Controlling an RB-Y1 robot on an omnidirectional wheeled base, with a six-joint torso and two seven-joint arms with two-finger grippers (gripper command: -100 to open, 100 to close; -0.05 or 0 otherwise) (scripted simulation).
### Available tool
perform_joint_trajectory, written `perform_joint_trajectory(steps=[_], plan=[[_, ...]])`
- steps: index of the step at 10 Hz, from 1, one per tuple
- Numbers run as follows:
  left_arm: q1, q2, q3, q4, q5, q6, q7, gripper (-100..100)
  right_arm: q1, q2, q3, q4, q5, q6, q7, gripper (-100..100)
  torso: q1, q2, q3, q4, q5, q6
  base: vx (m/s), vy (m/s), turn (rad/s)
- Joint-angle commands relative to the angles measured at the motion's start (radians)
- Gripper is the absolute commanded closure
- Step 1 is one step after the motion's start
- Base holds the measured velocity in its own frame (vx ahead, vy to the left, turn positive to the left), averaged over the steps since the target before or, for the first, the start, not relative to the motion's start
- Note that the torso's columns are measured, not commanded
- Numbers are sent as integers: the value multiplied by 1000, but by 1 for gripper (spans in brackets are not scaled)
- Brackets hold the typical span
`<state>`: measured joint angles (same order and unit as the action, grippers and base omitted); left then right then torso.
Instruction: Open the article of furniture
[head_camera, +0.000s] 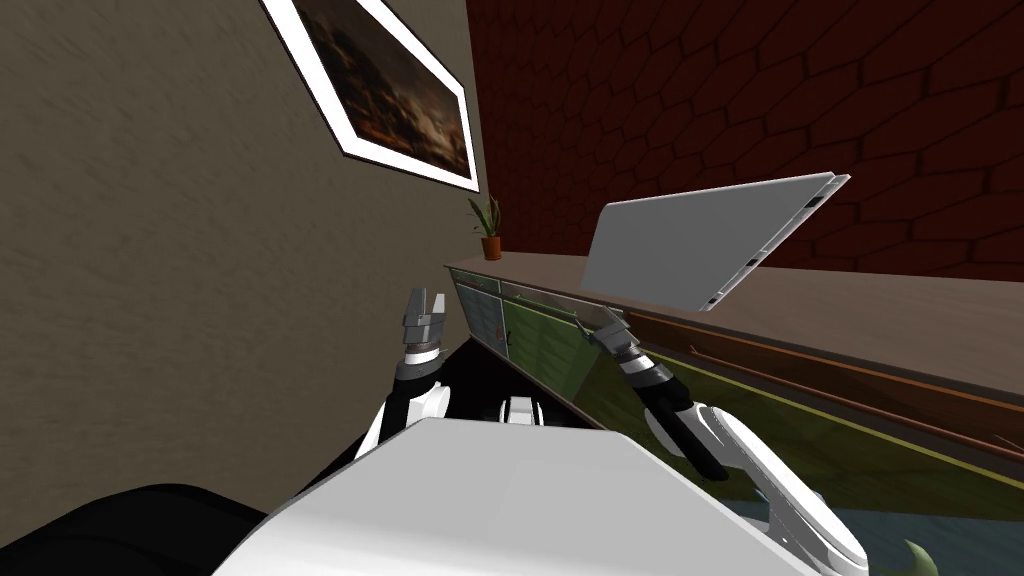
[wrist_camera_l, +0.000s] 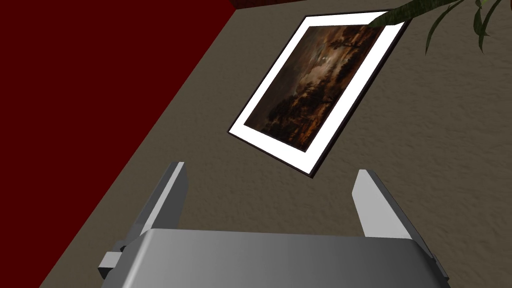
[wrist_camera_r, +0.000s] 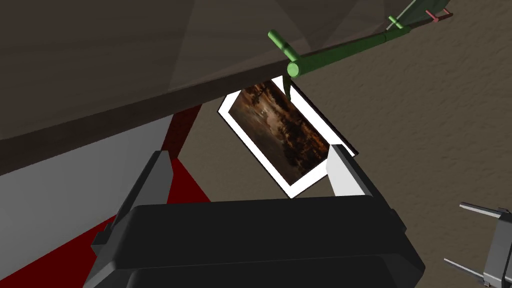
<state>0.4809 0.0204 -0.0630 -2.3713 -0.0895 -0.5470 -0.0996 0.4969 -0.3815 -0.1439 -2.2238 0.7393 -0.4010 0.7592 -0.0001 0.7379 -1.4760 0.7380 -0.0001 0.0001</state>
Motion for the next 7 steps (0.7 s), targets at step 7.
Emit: perform_joint_trajectory(steps=[7], plan=[[0,0,0,0,0,0,0,0,-17,-91,-34,64,204,-7,207,-100,0,0,0,0,0,0,20,54,-58]])
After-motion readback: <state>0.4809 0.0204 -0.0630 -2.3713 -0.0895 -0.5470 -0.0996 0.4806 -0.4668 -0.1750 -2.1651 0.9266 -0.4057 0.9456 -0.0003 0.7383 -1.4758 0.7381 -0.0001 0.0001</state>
